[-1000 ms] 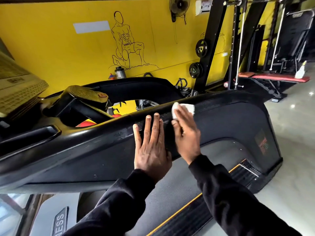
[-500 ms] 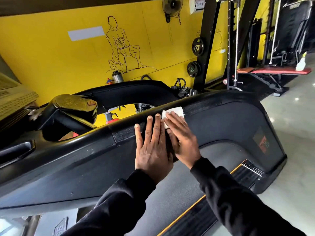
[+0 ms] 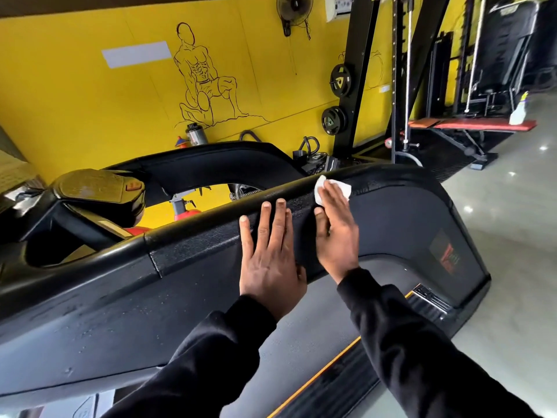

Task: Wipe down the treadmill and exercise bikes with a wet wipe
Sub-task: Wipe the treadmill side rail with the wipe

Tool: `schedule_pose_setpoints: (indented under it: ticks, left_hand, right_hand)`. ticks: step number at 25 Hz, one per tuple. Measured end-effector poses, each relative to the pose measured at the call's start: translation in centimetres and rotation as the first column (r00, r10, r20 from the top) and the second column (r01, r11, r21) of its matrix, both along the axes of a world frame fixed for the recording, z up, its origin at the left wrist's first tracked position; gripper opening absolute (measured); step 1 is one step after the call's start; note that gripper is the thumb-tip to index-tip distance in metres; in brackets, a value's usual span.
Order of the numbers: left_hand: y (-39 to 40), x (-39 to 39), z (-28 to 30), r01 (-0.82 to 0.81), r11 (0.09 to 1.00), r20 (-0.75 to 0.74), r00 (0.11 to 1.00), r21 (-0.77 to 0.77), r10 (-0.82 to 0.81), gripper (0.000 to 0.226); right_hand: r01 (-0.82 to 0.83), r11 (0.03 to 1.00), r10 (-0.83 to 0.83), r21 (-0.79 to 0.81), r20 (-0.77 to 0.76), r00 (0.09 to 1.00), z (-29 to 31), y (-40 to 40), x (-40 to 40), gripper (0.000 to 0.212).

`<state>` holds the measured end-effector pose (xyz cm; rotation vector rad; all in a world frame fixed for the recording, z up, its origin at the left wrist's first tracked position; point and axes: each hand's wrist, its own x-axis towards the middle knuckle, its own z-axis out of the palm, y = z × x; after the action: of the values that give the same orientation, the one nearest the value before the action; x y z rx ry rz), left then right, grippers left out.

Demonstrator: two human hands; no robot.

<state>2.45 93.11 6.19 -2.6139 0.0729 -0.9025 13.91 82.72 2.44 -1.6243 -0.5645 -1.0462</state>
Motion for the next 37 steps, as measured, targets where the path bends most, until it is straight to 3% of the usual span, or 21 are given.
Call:
schedule_pose_setpoints:
  ticks: [4, 7, 9, 11, 13, 17, 21, 25, 29, 32, 34, 37]
  left_hand:
    - [-1.3, 1.4, 0.0, 0.043, 0.999, 0.017, 0.999, -0.017, -0.043, 0.080]
    - [-1.8, 2.1, 0.3, 0.016, 1.000, -0.023, 1.000, 0.017, -0.016, 0.089]
    - [-2.4, 2.6, 0.3, 0.031, 0.999, -0.028, 0.999, -0.009, -0.031, 0.088]
    - [-3.0, 3.0, 0.3, 0.063, 0.997, 0.002, 0.998, -0.037, -0.063, 0.081]
    - [-3.1, 3.4, 0.1, 0.060, 0.998, -0.003, 0.998, -0.022, -0.060, 0.082]
    - [-3.9, 4.3, 0.4, 0.031, 0.999, -0.067, 0.997, 0.026, -0.029, 0.088]
    - [-4.8, 5.5, 0.6, 0.112, 0.994, -0.037, 0.993, 0.004, -0.112, 0.074]
    - [-5.3, 6.2, 1.1, 0.097, 0.994, -0.092, 0.991, 0.046, -0.092, 0.085]
    - [-5.5, 6.7, 1.3, 0.122, 0.992, -0.092, 0.989, 0.032, -0.118, 0.075]
    - [-5.7, 6.8, 1.5, 0.132, 0.990, -0.120, 0.985, 0.038, -0.127, 0.082]
    - [-6.3, 6.9, 1.4, 0.147, 0.989, -0.136, 0.980, 0.014, -0.144, 0.086]
    - [-7.2, 7.6, 1.4, 0.183, 0.982, -0.133, 0.973, -0.043, -0.187, 0.073]
  right_hand:
    - [-0.074, 0.972, 0.110, -0.224, 0.155, 0.982, -1.9, -0.5, -1.1, 0.039]
    - [0.044, 0.996, -0.041, -0.082, 0.038, 0.998, -0.7, -2.7, 2.1, 0.039]
    - [0.042, 0.998, -0.043, -0.038, -0.030, 0.999, 0.3, -1.9, 1.9, 0.041]
    - [-0.070, 0.986, 0.085, -0.151, 0.099, 0.991, -0.7, -1.4, 0.9, 0.040]
    - [-0.062, 0.972, 0.101, -0.228, 0.163, 0.982, -2.2, -2.9, 1.5, 0.039]
    - [0.046, 0.999, -0.047, -0.012, -0.077, 0.996, -0.3, -3.7, 3.7, 0.042]
    - [0.003, 0.987, 0.013, -0.158, 0.101, 0.995, -2.4, -3.7, 2.4, 0.040]
    - [0.122, 0.992, -0.117, 0.015, -0.188, 0.975, -0.4, -5.1, 4.9, 0.046]
    - [0.059, 0.989, -0.058, -0.138, 0.012, 0.998, -1.6, -4.3, 3.4, 0.044]
    - [0.156, 0.987, -0.160, -0.039, -0.172, 0.972, -0.9, -5.6, 4.8, 0.049]
    - [0.144, 0.990, -0.137, 0.005, -0.279, 0.950, -0.1, -5.7, 4.7, 0.054]
    - [0.040, 0.990, -0.058, -0.137, -0.129, 0.990, -1.4, -6.1, 3.5, 0.049]
